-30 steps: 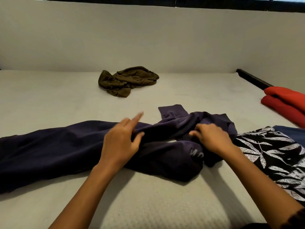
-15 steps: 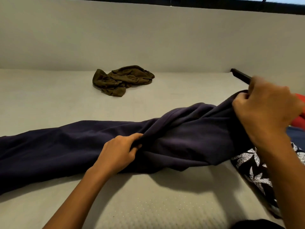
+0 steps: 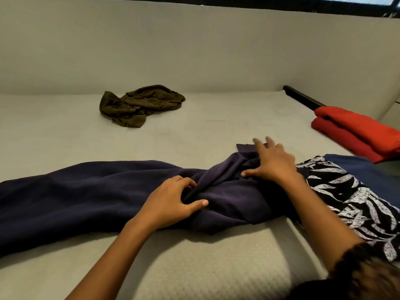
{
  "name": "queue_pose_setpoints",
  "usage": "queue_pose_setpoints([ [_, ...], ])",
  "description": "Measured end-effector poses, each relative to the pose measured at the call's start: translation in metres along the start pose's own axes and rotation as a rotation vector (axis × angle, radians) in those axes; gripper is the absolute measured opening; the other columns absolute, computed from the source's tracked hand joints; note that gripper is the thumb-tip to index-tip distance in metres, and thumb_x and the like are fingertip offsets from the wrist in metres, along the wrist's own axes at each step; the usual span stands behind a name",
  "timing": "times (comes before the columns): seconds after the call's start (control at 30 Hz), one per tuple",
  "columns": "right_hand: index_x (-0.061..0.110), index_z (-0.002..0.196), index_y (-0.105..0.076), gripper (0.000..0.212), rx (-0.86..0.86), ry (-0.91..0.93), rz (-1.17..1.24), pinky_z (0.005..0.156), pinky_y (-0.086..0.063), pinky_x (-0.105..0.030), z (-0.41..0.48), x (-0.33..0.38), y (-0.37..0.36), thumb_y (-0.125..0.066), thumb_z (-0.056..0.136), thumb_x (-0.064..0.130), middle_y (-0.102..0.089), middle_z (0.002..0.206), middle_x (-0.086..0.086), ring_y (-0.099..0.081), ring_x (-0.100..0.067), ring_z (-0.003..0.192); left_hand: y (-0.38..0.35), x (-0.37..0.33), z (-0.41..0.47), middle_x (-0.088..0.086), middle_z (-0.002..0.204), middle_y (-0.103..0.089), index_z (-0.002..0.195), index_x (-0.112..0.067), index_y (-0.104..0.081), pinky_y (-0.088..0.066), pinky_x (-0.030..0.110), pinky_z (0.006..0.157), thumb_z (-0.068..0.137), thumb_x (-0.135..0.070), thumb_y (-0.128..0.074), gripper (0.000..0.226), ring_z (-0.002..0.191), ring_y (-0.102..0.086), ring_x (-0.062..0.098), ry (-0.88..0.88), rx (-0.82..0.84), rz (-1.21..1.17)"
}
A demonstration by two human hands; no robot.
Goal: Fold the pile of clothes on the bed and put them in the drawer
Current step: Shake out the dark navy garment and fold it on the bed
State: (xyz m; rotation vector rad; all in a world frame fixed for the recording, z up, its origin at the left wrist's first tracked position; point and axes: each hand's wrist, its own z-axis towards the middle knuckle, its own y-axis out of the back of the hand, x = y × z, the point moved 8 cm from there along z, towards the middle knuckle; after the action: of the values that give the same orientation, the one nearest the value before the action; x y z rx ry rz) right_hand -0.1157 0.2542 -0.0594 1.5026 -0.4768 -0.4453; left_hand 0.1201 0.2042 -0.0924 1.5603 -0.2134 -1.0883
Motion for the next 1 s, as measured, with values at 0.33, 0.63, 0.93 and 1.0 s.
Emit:
queue_pose_setpoints([
  [0.33, 0.004, 0.111, -0.055, 0.032, -0.842, -0.015, 0.345, 0.067, -0.042, -0.04, -0.031, 0.002, 0.095, -0.045, 0.082, -0.006, -0.053, 0.11, -0.02, -0.043, -0.035, 0.105, -0.015, -0.018, 0.01, -0.009, 0.102, -0.053, 0.095, -0.029, -0.064, -0.041, 0.013, 0.074, 0.082, -0.046, -0.063, 0.021, 0.087, -0.051, 0.002, 0.029, 0.081, -0.242],
  [0.63, 0.015, 0.133, -0.044, 0.043, -0.009, 0.067, -0.141, 0.104, -0.033, -0.051, 0.011, 0.0, -0.012, -0.048, 0.09, 0.012, -0.039, 0.136, -0.013, -0.036, -0.035, 0.126, -0.01, -0.005, -0.009, -0.003, 0.09, -0.061, 0.11, -0.017, -0.052, -0.044, 0.01, 0.068, 0.09, -0.028, -0.06, 0.025, 0.074, -0.053, 0.004, 0.128, 0.077, -0.416],
  [0.93, 0.007, 0.114, -0.055, 0.033, -0.328, -0.108, 0.198, 0.089, -0.038, -0.042, 0.025, -0.032, -0.003, -0.04, 0.098, 0.031, -0.056, 0.121, -0.015, -0.048, -0.035, 0.112, -0.012, -0.003, 0.006, -0.006, 0.08, -0.061, 0.104, -0.026, -0.054, -0.045, 0.01, 0.064, 0.09, -0.031, -0.059, 0.016, 0.066, -0.054, 0.002, 0.099, 0.013, -0.322],
  [1.0, 0.008, 0.118, -0.052, 0.05, -0.291, -0.123, 0.163, 0.093, -0.036, -0.043, 0.039, -0.028, -0.013, -0.04, 0.094, 0.051, -0.054, 0.126, -0.014, -0.045, -0.033, 0.117, -0.015, -0.005, 0.011, -0.007, 0.077, -0.061, 0.102, -0.026, -0.056, -0.043, 0.01, 0.063, 0.09, -0.032, -0.059, 0.014, 0.065, -0.054, 0.002, 0.088, -0.015, -0.28],
])
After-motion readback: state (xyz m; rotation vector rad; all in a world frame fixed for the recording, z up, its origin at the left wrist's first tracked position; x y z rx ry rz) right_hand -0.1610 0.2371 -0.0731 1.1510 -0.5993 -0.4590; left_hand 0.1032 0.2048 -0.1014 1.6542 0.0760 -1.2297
